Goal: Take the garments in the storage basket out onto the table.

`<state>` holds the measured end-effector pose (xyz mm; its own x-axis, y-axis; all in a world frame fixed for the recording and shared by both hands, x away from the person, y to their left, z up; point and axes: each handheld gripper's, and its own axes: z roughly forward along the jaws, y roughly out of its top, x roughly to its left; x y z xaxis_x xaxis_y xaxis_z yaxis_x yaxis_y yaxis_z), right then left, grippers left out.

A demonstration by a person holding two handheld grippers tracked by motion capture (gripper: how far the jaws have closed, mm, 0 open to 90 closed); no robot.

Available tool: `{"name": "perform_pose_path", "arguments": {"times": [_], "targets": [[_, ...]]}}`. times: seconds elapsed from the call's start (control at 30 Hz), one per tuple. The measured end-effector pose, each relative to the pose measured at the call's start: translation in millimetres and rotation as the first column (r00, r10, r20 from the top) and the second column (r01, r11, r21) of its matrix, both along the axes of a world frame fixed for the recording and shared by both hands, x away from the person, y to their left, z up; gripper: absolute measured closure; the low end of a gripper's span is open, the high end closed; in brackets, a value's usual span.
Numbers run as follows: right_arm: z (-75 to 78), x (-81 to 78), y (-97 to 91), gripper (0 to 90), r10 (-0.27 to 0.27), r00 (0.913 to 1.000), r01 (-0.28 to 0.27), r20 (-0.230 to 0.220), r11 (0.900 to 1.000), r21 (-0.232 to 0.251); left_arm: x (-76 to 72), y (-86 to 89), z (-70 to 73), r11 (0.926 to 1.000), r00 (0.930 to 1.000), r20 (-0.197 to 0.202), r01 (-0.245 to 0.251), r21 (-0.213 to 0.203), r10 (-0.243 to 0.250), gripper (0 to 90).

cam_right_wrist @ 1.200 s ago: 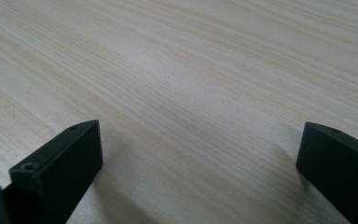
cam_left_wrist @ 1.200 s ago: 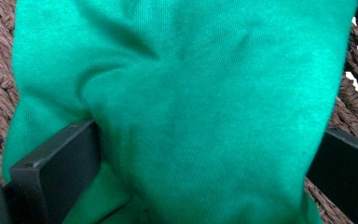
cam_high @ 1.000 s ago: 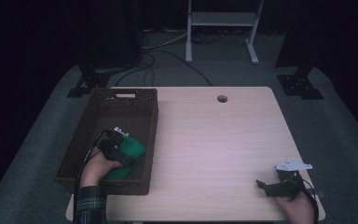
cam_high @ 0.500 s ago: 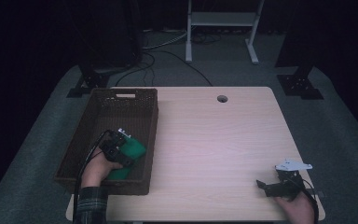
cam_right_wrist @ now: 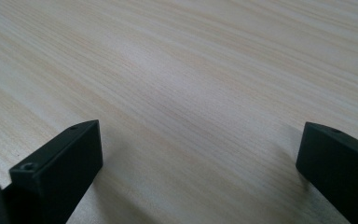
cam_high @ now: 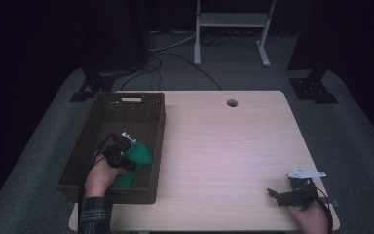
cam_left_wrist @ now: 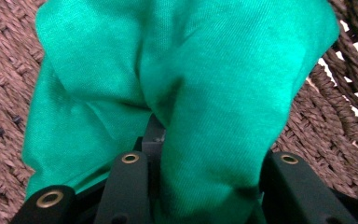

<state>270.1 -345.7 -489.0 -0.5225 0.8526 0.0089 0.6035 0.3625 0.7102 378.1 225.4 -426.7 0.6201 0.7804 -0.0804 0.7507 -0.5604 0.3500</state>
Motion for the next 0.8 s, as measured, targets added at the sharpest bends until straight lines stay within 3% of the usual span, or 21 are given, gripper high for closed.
{"name": "perform_pose_path", "arguments": {"times": [0.23, 0.4, 0.8], "targets": [[0.0, 0.0, 0.0, 0.0, 0.000, 1.0000, 0.000, 0.000, 1.0000, 0.000, -1.7, 5.9, 8.0, 0.9961, 0.9981, 0.048, -0.035, -0.081, 0.039, 63.9], [0.0, 0.0, 0.0, 0.0, 0.000, 1.0000, 0.000, 0.000, 1.0000, 0.000, -2.8, 7.5, 10.9, 0.9941, 0.9968, 0.067, -0.036, -0.103, 0.043, 63.9], [0.0, 0.1, 0.0, 0.0, 0.000, 1.0000, 0.000, 0.000, 1.0000, 0.001, -8.7, 13.8, 24.0, 0.9783, 0.9810, 0.182, -0.030, -0.205, 0.068, 63.7]]}}
